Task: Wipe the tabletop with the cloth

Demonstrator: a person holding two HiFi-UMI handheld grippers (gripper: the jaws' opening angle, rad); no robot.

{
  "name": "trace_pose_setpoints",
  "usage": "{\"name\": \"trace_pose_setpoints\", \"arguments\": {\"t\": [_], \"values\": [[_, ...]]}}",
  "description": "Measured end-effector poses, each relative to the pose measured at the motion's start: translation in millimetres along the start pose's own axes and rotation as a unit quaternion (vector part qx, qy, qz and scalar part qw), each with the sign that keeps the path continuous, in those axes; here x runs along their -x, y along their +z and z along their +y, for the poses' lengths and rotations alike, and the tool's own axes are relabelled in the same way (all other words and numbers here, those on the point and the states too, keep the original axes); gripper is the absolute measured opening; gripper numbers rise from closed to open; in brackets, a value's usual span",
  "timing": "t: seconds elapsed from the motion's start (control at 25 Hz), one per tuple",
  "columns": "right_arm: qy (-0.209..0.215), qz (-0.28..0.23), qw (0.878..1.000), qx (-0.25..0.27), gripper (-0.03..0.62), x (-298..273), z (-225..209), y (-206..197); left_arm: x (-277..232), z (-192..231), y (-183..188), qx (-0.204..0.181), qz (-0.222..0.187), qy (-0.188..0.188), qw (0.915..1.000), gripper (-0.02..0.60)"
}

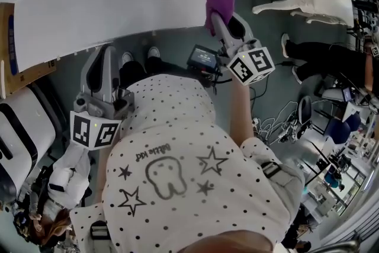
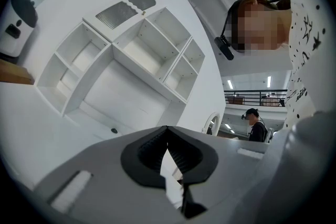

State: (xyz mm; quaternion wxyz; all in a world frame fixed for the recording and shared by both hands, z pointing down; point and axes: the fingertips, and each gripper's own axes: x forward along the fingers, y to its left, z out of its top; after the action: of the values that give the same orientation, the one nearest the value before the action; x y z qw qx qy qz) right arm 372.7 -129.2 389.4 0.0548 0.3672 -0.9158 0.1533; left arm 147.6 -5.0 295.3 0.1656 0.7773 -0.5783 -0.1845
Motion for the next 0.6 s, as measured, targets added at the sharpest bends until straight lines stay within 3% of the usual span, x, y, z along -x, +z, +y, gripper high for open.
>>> {"name": "trace_pose_setpoints", "arguments": {"t": [0.32, 0.6], "values": [[0.021, 0.01, 0.999, 0.034, 0.074, 24, 42, 8, -2, -2, -1, 0.001, -0.001, -0.009, 1.0, -0.005], [0.005, 0.026, 0.997, 0.067, 0.074, 36, 41, 6, -8, -8, -6, 0.001, 0.002, -0.013, 0.9999, -0.005]]}}
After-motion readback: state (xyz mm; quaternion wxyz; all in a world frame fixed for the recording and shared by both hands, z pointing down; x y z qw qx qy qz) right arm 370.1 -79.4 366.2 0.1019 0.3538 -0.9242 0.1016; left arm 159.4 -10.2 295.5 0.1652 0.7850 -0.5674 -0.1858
